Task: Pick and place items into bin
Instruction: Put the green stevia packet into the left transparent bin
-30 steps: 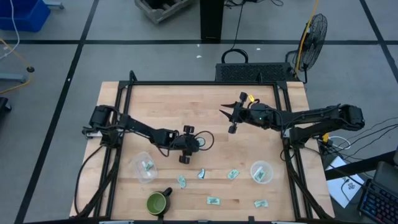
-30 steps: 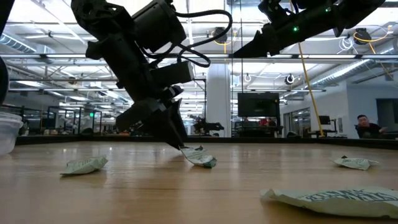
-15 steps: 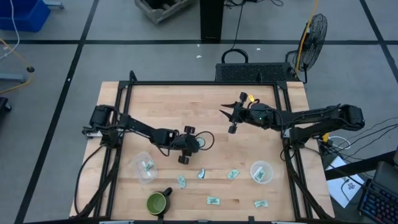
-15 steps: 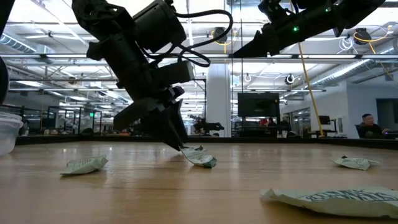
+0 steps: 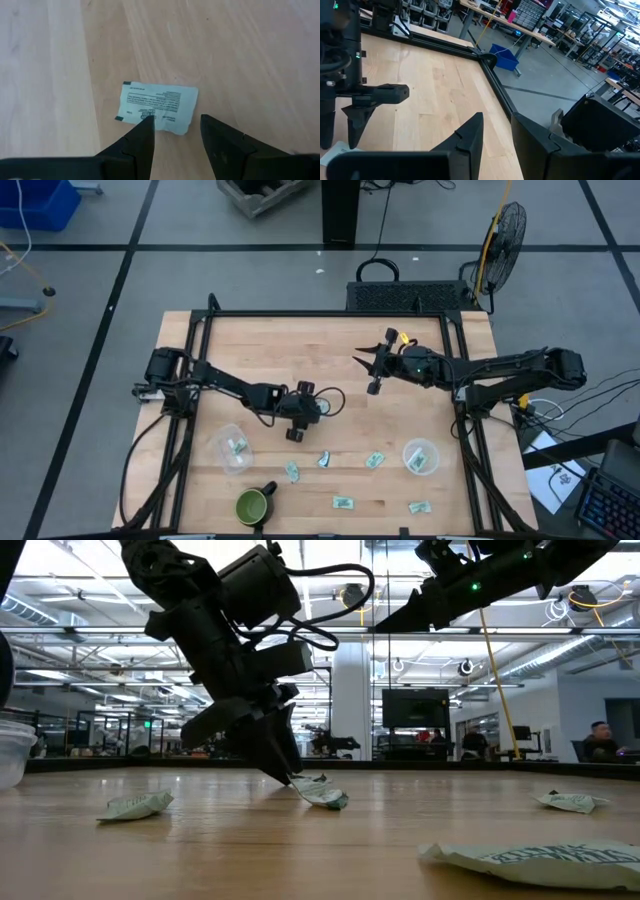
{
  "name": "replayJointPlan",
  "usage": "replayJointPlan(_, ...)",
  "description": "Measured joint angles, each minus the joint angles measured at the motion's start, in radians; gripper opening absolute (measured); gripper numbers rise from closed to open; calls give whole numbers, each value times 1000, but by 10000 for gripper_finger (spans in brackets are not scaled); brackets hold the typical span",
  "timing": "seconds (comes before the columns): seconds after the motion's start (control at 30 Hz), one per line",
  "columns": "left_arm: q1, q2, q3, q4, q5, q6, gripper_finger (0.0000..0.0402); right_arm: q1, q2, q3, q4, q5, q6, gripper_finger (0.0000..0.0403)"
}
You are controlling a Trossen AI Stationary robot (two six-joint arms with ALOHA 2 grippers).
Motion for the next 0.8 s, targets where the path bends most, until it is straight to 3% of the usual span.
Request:
replayJointPlan(0.47, 9, 66, 3, 56, 43, -26, 158, 0, 0, 0, 0, 0, 0, 96)
replayJointPlan(0.8, 9, 58, 1, 33, 69, -110, 12, 0, 0, 0, 0, 0, 0, 96)
